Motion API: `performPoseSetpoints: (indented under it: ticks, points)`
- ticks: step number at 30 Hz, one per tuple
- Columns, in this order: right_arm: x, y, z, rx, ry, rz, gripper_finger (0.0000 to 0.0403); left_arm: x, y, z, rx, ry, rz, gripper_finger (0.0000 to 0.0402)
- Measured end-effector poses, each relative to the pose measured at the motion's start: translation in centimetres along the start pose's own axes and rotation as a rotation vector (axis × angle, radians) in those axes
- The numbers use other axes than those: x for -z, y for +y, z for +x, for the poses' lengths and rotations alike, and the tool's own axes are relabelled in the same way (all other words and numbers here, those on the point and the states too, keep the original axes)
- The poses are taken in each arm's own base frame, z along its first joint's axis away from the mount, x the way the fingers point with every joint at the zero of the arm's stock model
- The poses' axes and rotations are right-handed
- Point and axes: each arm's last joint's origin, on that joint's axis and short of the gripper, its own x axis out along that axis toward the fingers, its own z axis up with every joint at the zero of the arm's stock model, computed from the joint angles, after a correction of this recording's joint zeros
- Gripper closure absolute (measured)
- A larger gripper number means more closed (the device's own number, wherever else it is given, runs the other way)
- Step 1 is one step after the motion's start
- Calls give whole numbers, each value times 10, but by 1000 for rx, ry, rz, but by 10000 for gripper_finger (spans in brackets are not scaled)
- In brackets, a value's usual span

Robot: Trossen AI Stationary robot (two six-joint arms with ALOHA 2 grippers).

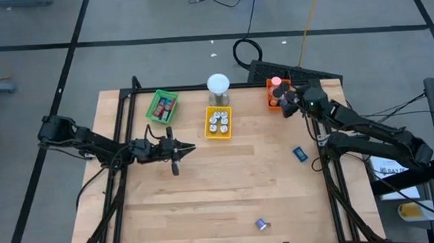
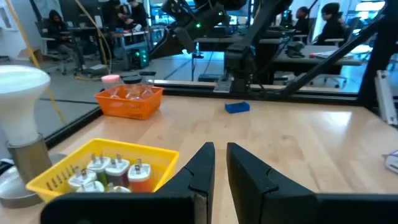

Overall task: Pick & Place Office items
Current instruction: Put the blue digital clock into the green bin

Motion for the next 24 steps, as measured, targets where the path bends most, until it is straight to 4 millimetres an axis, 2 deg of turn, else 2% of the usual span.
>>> performPoseSetpoints:
  ticks: [7,10,15,19,24]
  points:
    - [14,15,-14,-161,156,-69,330,0,3,1,-10,-2,-79,355]
    - [24,24,-22,-193,223,-109,365,1,3,1,-24,5,-47,360]
    - [41,39,-38,-267,321,-141,371,10,15,3,-156,80,-103,396]
    - [56,45,-50,-296,430,-136,366,17,24,3,-210,143,-148,395]
    - [74,44,-63,-237,583,-127,348,18,26,3,-221,149,-134,397]
